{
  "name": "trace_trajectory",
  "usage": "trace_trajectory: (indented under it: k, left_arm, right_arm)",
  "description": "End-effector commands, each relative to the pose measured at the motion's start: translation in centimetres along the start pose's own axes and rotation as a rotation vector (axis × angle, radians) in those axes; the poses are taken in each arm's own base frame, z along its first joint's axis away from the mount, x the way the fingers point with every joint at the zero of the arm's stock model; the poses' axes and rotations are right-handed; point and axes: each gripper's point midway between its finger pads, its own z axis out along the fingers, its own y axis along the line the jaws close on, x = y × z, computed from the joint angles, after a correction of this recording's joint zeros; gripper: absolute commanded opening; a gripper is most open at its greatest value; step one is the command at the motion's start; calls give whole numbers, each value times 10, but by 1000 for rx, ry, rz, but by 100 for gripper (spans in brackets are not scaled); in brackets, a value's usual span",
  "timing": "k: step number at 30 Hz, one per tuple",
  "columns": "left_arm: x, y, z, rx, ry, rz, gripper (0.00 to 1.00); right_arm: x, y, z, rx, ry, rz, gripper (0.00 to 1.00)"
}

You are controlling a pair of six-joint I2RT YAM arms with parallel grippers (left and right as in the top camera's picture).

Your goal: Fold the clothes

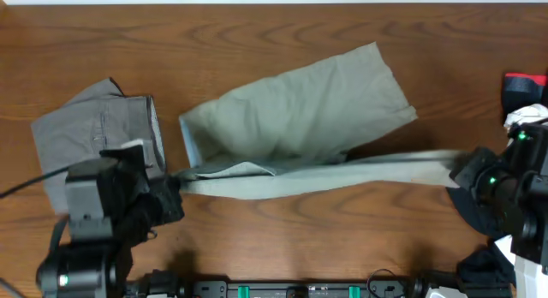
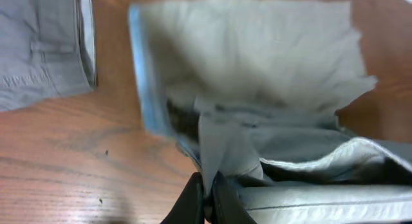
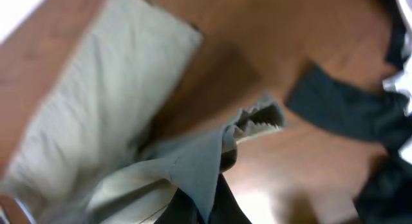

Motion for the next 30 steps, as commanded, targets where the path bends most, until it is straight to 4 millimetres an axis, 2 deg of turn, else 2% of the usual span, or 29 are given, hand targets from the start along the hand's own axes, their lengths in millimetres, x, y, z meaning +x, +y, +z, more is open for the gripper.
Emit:
trace_trajectory:
  k: [1,5,8,13,17,20,23,25,30]
  left_arm:
    - [-16,2,-5,-25,-61,2,6]
    - [-42,3,9,-40,-103,19,6]
    - [-66,8,28,-68,-121,41,6]
    - [-112,15,81,-84,-152,93,6]
    - [-136,24,124,-95,-162,93,6]
    - [-144,31,153,-101,-156,91,6]
    - [-143,56,174,-205,-136,66,6]
    - [-137,70,183,-266,-109,33,6]
    - [-125,78,189,-292,-59,18,6]
  right_arm:
    - [-27,-2,-1,33,-98,-8,1]
    - [-48,16,27,0,-93,-30,1]
    - [-61,29,59,-27,-61,-47,1]
    - [-78,64,123,-153,4,-77,1]
    - [-89,88,168,-255,21,-103,1]
    - [-93,100,196,-311,31,-109,1]
    - [-92,112,221,-376,44,-120,1]
    - [-90,120,237,-413,54,-129,1]
    - [-78,123,269,-434,95,-116,1]
